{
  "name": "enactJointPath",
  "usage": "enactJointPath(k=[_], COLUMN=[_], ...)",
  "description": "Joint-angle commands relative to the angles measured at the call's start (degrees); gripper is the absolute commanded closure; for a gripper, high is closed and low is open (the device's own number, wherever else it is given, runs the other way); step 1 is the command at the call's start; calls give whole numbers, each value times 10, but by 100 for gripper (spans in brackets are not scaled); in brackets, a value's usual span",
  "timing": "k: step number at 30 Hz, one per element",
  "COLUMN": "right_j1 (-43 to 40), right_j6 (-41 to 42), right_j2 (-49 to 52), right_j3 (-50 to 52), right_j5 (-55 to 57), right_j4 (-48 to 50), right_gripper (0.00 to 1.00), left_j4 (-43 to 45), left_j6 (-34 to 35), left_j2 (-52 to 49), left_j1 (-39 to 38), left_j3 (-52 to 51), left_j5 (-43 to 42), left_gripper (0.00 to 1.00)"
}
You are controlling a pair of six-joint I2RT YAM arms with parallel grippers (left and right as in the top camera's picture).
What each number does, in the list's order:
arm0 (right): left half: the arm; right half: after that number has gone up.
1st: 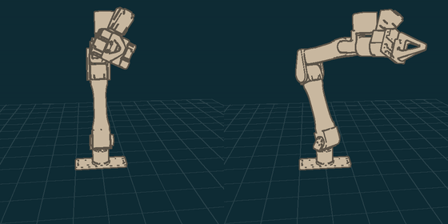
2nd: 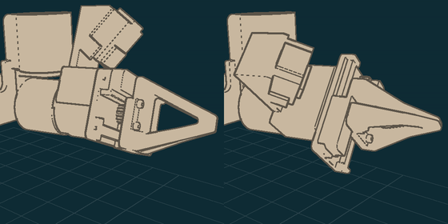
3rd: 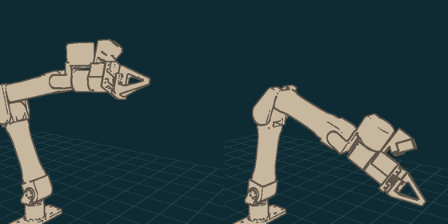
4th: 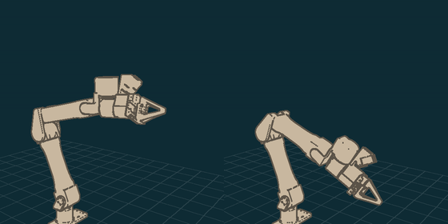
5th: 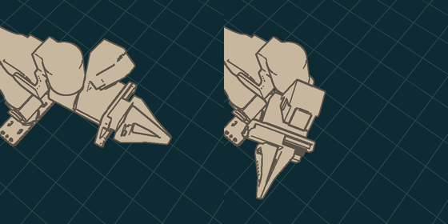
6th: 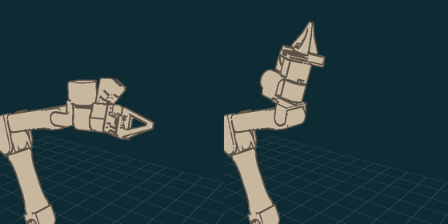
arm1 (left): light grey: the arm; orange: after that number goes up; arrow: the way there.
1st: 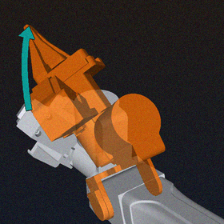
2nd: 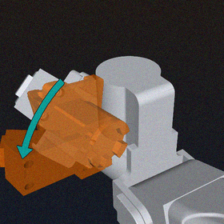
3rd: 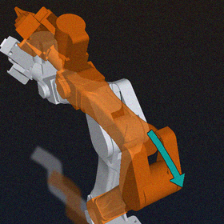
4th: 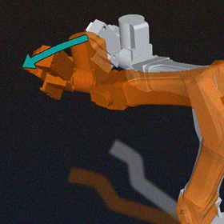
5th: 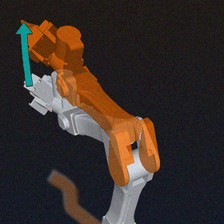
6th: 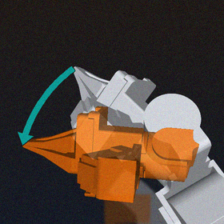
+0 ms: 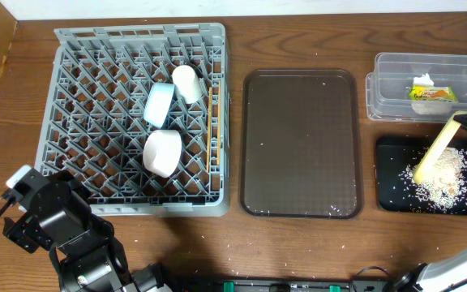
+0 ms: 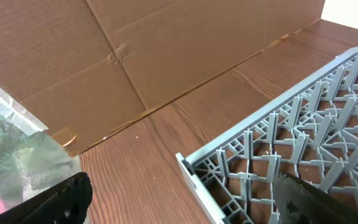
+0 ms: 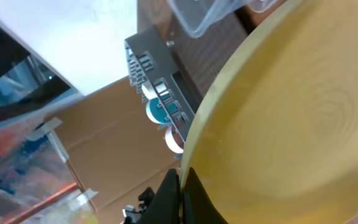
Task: Sort waste into correct bins and load items into the dishwasher
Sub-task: 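Tilt the yellow plate to dump rice scraps onto the black tray, then carry the emptied yellow plate left toward the dish rack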
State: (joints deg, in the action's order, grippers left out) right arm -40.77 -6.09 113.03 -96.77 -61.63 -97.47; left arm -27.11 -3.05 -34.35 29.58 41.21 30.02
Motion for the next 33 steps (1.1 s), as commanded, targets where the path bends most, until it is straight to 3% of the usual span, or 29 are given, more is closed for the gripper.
enactJointPath(k=[1,4,6,21,24,27,33], right_j1=[-7,-16,-17,-16,-19,-16,-14], right_j6=[7,39,18,-4,27,-15,-15], right_j2=[-34,-25,-19,-47,-44,-47,-58], right_j3=[1,1,2,29,29,29,29], right_j5=[-34,-16,-1,-3,7,-17,-21], right_j4=[10,34,-1,7,36,0,-1], right_gripper=[99,99,99,99,99,99,99], left_j4=[-1,-1,-1,-1,-1,-1,-1], left_j6=[-4,-4,-4,-4,-4,-4,-4], left_j2=[1,1,1,1,1,1,1], left_j1=[2,2,2,2,2,2,2], left_j3=[13,13,13,13,13,13,13], left_j5=[7,7,7,7,7,7,7], left_gripper=[6,6,6,6,6,6,6])
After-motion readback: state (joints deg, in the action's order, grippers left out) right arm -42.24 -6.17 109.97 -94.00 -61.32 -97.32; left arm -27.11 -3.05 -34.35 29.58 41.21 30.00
